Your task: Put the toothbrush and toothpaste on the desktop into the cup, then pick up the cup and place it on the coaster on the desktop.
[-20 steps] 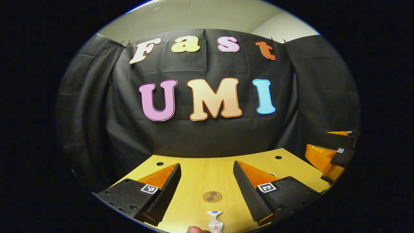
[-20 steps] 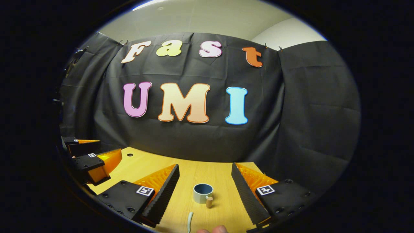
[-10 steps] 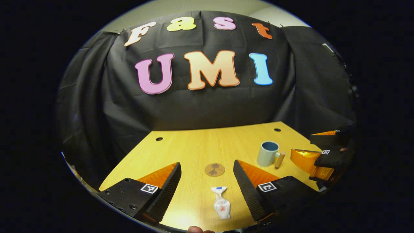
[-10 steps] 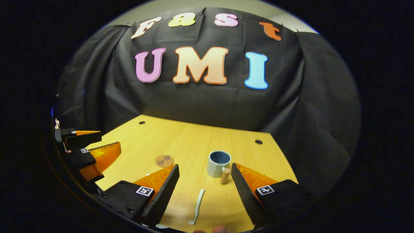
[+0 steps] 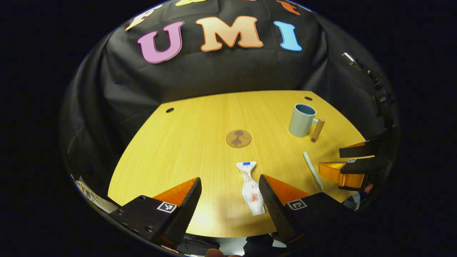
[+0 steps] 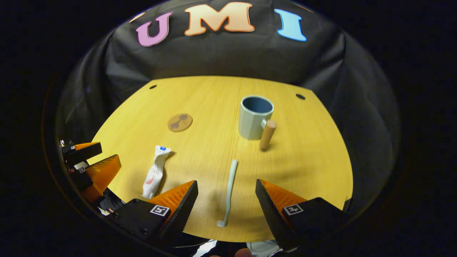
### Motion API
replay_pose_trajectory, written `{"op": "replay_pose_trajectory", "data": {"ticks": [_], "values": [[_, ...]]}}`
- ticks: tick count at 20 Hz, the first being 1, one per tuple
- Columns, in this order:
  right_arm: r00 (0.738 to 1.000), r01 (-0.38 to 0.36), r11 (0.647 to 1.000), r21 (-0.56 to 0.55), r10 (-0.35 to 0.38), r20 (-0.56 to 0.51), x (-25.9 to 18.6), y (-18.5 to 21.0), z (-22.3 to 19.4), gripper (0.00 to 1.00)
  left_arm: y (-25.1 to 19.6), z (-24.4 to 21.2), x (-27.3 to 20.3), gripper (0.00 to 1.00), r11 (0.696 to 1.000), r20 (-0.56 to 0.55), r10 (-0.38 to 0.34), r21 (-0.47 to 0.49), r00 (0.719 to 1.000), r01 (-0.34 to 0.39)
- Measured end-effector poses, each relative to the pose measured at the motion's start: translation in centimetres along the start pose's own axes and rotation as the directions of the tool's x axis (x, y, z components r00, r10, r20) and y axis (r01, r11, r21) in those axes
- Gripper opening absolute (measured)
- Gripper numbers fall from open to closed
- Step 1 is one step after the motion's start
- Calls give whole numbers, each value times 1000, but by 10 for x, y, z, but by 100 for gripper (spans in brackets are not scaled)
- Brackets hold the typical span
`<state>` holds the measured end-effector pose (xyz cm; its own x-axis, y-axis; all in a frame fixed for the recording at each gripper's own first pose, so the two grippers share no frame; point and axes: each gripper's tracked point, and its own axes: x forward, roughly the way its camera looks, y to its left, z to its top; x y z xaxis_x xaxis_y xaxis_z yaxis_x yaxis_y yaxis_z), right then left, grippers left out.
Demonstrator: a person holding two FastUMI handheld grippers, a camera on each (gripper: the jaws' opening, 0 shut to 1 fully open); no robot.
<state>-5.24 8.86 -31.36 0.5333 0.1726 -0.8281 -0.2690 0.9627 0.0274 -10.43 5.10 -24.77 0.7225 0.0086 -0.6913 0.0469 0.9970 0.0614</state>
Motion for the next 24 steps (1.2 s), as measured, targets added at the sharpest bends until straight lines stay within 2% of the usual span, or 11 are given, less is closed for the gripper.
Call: {"op": "replay_pose_trajectory", "data": {"ticks": [3, 8, 10, 11, 13, 16, 18, 20, 24], "values": [[995, 17, 999, 33, -13, -103, 17, 1, -20, 100, 0, -17, 11, 95, 1000, -79, -11, -15, 997, 10], [977, 40, 998, 46, -29, -212, 38, 2, -38, 97, 1, -33, 15, 95, 999, -158, -22, -41, 987, 16], [969, 55, 997, 60, -39, -244, 43, 2, -44, 92, 0, -37, 18, 95, 998, -182, -30, -54, 983, 21], [966, 61, 996, 65, -43, -257, 45, 1, -46, 84, -1, -38, 20, 95, 998, -193, -35, -59, 981, 24], [960, 75, 994, 78, -51, -274, 50, -1, -49, 75, -2, -41, 23, 95, 997, -216, -49, -61, 975, 37], [955, 90, 992, 85, -62, -291, 52, -3, -49, 66, -7, -45, 32, 94, 996, -257, -74, -74, 964, 56], [956, 88, 993, 81, -61, -289, 53, -2, -45, 64, -10, -45, 39, 94, 994, -276, -89, -81, 957, 69], [953, 93, 992, 83, -64, -296, 56, -1, -46, 53, -13, -44, 46, 94, 993, -294, -104, -89, 950, 81], [951, 100, 991, 89, -69, -302, 55, 1, -44, 48, -23, -40, 56, 93, 988, -328, -141, -106, 934, 112]]}}
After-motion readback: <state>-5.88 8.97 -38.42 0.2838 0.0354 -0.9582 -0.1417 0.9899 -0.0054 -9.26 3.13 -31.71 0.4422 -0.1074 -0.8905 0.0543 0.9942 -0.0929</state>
